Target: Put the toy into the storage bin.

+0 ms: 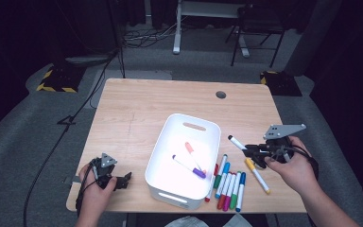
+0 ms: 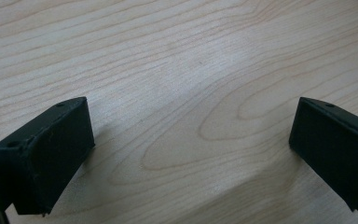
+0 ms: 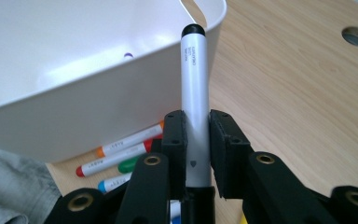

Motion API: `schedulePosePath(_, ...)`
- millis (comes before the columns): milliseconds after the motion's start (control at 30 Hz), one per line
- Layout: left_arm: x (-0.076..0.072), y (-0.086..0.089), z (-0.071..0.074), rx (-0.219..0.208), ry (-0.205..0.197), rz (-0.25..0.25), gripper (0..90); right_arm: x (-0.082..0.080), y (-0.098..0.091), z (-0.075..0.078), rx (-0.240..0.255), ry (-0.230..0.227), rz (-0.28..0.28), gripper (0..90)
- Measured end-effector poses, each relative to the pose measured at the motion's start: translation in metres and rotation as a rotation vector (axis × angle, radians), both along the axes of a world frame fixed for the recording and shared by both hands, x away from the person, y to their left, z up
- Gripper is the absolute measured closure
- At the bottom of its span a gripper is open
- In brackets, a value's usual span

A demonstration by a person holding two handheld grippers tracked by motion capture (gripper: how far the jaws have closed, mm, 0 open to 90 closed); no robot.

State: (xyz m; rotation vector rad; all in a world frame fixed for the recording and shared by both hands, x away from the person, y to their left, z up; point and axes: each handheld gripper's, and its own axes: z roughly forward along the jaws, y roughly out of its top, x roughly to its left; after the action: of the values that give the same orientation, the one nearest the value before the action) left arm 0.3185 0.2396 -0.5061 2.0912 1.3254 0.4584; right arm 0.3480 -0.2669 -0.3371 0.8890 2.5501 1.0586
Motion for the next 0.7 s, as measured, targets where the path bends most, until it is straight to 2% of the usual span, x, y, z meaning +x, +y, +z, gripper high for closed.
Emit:
schedulePosePath(400, 0.001, 0.001, 0.000, 0.008, -0.008, -0.005, 0.1, 0.018, 0.042, 0.024, -0.006, -0.025, 0.100, 76.6)
schedulePosePath(700, 0.002, 0.000, 0.000, 0.008, -0.005, -0.004, 0.1, 0.026, 0.080, 0.034, -0.012, -0.035, 0.165, 76.6)
